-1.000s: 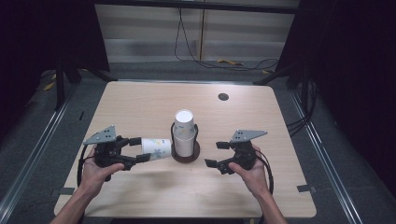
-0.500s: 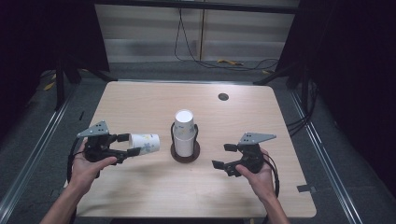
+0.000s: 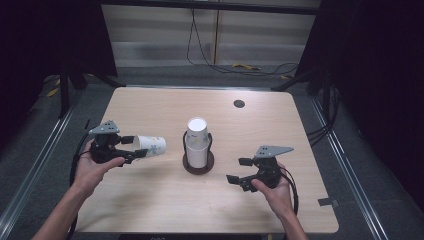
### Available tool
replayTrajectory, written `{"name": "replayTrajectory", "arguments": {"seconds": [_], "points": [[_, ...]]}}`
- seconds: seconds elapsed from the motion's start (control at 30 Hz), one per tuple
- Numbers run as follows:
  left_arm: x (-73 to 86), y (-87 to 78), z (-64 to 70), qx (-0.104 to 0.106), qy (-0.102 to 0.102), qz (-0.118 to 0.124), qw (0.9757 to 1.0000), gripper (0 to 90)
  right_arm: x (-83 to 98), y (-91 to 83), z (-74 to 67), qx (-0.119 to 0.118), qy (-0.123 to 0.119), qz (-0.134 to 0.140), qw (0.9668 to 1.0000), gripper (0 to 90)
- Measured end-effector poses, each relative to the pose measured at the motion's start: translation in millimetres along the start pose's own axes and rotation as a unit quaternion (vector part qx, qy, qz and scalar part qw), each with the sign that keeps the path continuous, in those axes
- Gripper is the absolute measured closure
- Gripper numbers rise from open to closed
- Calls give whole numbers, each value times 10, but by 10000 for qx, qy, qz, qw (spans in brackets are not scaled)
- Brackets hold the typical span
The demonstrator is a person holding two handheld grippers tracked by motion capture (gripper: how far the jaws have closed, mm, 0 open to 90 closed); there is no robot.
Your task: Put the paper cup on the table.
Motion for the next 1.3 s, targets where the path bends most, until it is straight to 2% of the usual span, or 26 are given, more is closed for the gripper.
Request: {"name": "replayTrajectory", "arguments": {"seconds": [0.2,0.23,0.27,0.33,0.43,0.47,0.53,0.6,0.7,0.77,0.87,1.07,1.17,1.2,1.27,1.3], "points": [[-71,55,-73,-27,-85,-117,9999,248,61,12,50,20,70,-40,10000,166],[-90,66,-84,-23,-51,-194,9998,248,64,6,53,39,76,-42,10000,162],[-108,77,-107,-99,79,-262,9996,247,65,0,54,41,100,-32,9999,159],[-120,126,-143,25,48,-324,9995,247,69,-6,56,51,106,-13,9999,159],[-119,179,-185,-28,16,-507,9987,249,82,-3,66,70,100,-47,9999,159],[-120,195,-183,31,-34,-558,9984,250,85,0,68,76,122,-52,9999,159],[-126,207,-165,19,-7,-618,9981,249,84,9,71,84,113,-57,9999,160],[-141,220,-141,-92,128,-793,9967,249,83,16,66,86,113,-74,9999,159],[-171,245,-85,-77,223,-961,9951,250,78,18,38,84,99,-87,9999,159],[-191,261,-59,-182,328,-1083,9934,253,76,14,19,92,79,-94,9999,159],[-227,285,-54,-151,342,-1153,9926,253,65,10,-5,107,28,-96,9999,159],[-321,314,-39,-186,372,-1416,9890,253,61,37,-7,100,32,-130,9999,160],[-357,328,-40,-305,457,-1520,9869,251,65,44,-4,98,36,-169,9998,160],[-364,335,-42,-315,446,-1508,9870,249,67,42,-5,101,43,-173,9998,161],[-375,351,-41,-296,488,-1593,9856,246,71,36,-2,135,61,-152,9998,161],[-381,351,-39,-306,497,-1687,9839,246,72,33,0,132,70,-142,9998,162]]}}
Point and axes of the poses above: each handheld gripper's, and its own axes: y roughly forward along the jaws, x roughly out of its underside, z roughly to its right, the point moved 3 cm from there along y, roughly forward along the jaws, and after that the axes turned 9 degrees about -z, right-handed, at the moved point
